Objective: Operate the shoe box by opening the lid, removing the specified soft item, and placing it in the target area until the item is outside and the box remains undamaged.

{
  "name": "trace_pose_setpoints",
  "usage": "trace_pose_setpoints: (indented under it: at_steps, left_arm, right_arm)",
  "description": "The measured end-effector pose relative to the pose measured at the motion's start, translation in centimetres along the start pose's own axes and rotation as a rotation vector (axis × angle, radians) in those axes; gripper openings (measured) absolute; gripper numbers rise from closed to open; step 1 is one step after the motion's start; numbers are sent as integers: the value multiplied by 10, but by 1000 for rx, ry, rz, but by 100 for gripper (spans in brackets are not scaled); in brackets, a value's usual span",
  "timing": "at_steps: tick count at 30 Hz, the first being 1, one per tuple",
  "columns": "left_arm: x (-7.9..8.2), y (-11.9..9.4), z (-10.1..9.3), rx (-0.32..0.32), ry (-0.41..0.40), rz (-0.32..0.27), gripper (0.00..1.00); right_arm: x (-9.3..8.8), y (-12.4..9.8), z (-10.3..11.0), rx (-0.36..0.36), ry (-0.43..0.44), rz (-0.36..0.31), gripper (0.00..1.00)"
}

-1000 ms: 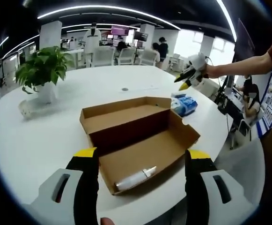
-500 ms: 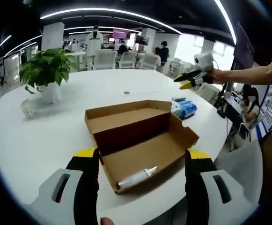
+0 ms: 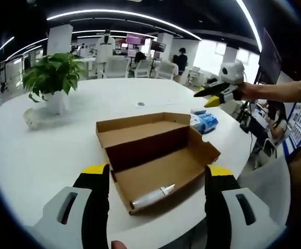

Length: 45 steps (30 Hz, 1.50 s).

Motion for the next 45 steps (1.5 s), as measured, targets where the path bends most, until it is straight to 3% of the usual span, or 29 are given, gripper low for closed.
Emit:
trace_pose_setpoints:
  at_steps: [13,24,36,45]
  left_arm:
    - [-4,-1,1,1,-16,-9,74]
    - [-10,-8,8,7,-33,-19,74]
    - [-20,-16,11,15,-46,-20,74]
    - [-22,-20,10,13,-43,-21,74]
  right_arm:
    - [-5,23,67,81,9,-33,47]
    - [-23,34,99,117,39,-34,50]
    - [-29,36,120,114,65,-38,51]
    - [-34,33,125,98,83,-32,51]
Point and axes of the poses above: the point that each gripper's makers call its tool centre point, and the gripper's own axes: y roughly forward along the fingers, z roughly to its left, x roughly out of its top, the point moved 3 cm from there along -y, roughly backward along the fingers, and after that the axes turned 5 degrees about z, right-handed, at the moved point
